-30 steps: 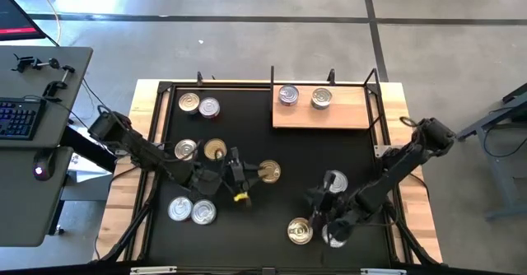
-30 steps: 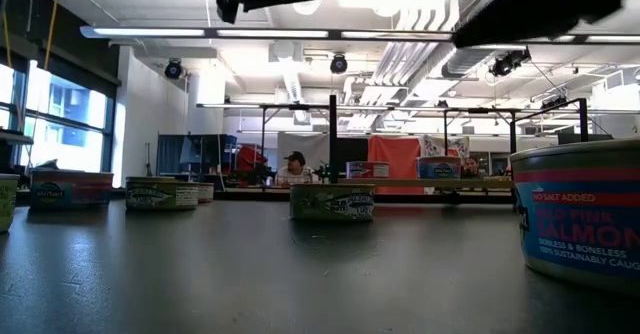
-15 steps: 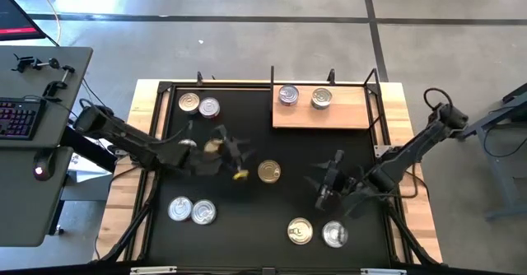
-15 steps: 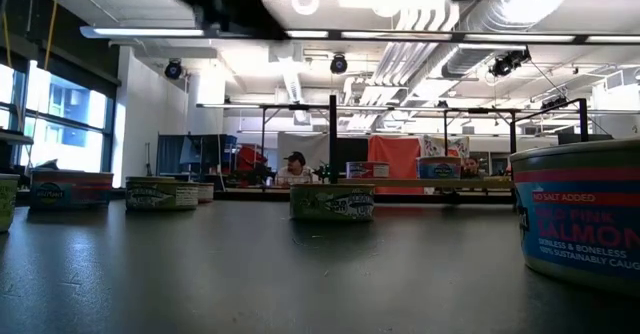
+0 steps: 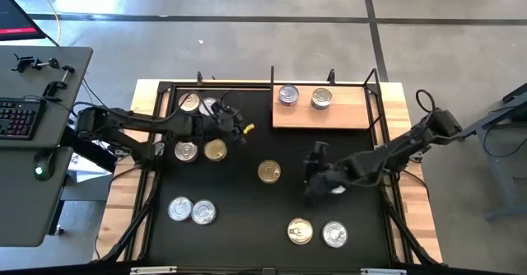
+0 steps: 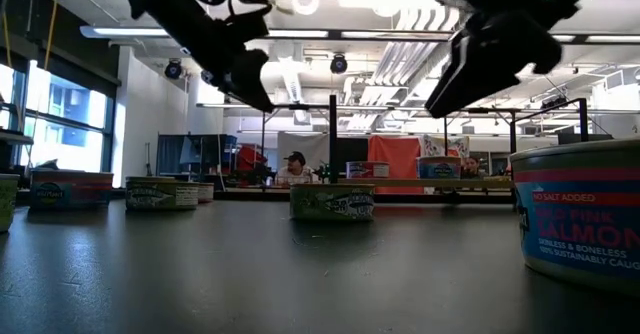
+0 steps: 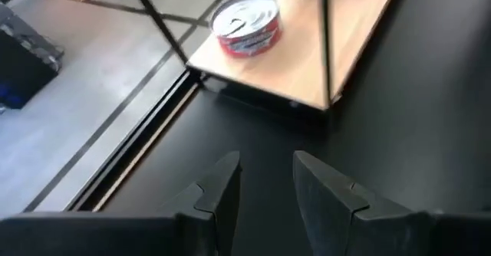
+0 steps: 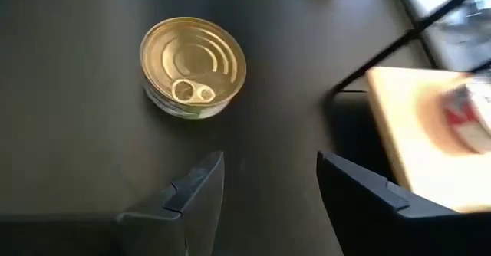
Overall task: Stack canned seafood by type on shelf
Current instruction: Put the green tuna can on the shelf, then adjust the blue-pink tuna can on the shelf, then put the red tuna can on the shelf
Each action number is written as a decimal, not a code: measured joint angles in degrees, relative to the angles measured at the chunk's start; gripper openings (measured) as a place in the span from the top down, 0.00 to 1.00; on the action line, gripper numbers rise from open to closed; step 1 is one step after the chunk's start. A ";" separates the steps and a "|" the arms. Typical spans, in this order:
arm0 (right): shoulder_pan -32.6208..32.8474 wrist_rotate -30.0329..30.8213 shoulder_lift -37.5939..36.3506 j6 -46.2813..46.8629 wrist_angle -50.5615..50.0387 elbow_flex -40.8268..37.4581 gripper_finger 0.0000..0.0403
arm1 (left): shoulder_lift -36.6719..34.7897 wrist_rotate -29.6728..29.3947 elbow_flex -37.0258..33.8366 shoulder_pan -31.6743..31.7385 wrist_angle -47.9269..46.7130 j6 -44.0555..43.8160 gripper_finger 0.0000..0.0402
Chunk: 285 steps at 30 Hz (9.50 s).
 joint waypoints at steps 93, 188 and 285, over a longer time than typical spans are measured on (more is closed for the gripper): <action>16.08 4.56 4.39 -2.07 30.32 -6.64 0.50 | 27.86 22.16 -0.76 -17.50 33.29 11.85 0.99; -53.86 -15.35 2.41 -12.97 -47.85 13.43 0.63 | 19.25 14.30 -0.76 -16.51 29.84 -1.10 1.00; -4.79 -13.34 -16.35 9.31 38.59 -25.88 1.00 | 8.61 2.98 -0.74 -20.15 22.87 1.61 1.00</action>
